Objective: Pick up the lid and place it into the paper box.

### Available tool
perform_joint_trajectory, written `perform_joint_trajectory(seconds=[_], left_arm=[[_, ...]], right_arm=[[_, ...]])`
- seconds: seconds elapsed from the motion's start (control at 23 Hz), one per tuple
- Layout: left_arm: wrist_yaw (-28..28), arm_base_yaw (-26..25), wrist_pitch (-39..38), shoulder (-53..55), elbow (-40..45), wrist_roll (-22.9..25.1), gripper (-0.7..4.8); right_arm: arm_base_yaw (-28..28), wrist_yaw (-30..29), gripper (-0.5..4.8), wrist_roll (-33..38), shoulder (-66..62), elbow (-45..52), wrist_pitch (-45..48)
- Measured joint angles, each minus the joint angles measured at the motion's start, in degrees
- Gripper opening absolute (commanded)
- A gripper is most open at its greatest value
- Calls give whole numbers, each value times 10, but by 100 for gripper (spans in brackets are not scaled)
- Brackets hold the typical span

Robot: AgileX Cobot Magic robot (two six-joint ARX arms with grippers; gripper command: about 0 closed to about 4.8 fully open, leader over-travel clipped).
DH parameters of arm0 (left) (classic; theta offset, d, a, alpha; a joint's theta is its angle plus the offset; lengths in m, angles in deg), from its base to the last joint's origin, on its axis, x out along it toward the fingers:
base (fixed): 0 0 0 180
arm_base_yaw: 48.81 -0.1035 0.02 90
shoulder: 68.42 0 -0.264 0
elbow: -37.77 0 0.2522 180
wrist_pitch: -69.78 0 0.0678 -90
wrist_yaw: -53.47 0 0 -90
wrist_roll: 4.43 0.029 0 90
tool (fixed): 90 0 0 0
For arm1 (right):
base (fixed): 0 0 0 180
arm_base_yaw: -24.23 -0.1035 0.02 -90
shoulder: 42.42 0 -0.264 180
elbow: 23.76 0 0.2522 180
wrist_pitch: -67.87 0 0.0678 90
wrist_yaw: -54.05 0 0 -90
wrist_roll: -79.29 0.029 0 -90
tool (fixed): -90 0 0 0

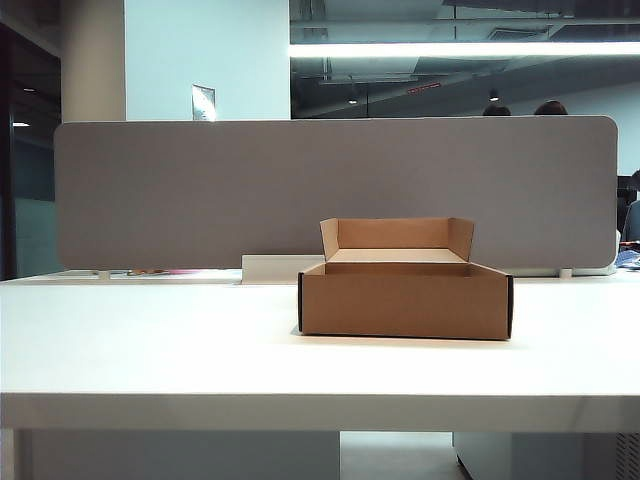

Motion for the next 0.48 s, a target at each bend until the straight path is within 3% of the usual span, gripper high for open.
perform_joint_trajectory(seconds=[0.48], left_arm=[[0,0,0,0,0,0,-5]], right_arm=[[0,-14,-4,-4,0,0,0]])
